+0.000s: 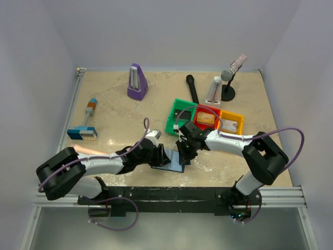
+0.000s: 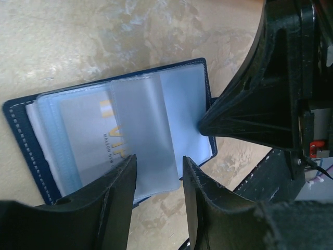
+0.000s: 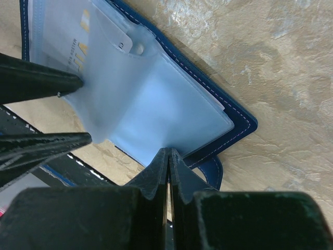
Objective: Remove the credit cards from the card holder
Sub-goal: Remove the credit card from the card holder.
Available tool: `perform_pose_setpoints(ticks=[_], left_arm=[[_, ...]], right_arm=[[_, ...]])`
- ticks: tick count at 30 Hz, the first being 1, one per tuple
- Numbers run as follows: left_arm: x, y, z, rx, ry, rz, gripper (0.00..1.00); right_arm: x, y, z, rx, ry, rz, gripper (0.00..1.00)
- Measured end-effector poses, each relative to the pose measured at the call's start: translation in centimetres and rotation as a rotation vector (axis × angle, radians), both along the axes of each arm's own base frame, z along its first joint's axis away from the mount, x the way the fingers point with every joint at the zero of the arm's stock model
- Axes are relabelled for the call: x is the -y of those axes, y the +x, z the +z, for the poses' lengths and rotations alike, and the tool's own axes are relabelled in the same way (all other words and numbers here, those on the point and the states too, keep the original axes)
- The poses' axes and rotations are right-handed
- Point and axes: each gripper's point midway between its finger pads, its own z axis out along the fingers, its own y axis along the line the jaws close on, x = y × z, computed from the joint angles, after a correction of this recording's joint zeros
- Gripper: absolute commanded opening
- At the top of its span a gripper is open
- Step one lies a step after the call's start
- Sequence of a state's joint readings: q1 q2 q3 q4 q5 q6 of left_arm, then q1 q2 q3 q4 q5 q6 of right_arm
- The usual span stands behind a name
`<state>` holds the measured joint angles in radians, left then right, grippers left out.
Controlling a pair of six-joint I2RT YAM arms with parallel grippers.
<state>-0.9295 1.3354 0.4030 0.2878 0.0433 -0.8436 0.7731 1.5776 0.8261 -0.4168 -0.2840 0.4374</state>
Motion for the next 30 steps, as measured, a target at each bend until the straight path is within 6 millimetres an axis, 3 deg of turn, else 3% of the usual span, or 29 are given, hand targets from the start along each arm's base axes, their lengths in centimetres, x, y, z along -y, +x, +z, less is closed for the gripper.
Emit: perform_pose_setpoints(ticks=[8, 23, 30], left_arm=[[1.5, -0.8, -0.1, -0.023, -0.038, -0.086, 0.46], [4.4, -1.4, 0.2, -0.045, -0.086, -0.204, 0.46], [5.2, -1.4, 0.6, -0.042, -0.097, -0.230, 0.47]], right_arm=[[0.0, 0.0, 0.0, -0.002, 0.001, -0.005, 0.11], [-0.3, -0.1, 0.4, -0.011, 0.028, -0.020, 0.38], [0.8, 0.4, 0.8, 0.036, 0.008, -0.054, 0.44]])
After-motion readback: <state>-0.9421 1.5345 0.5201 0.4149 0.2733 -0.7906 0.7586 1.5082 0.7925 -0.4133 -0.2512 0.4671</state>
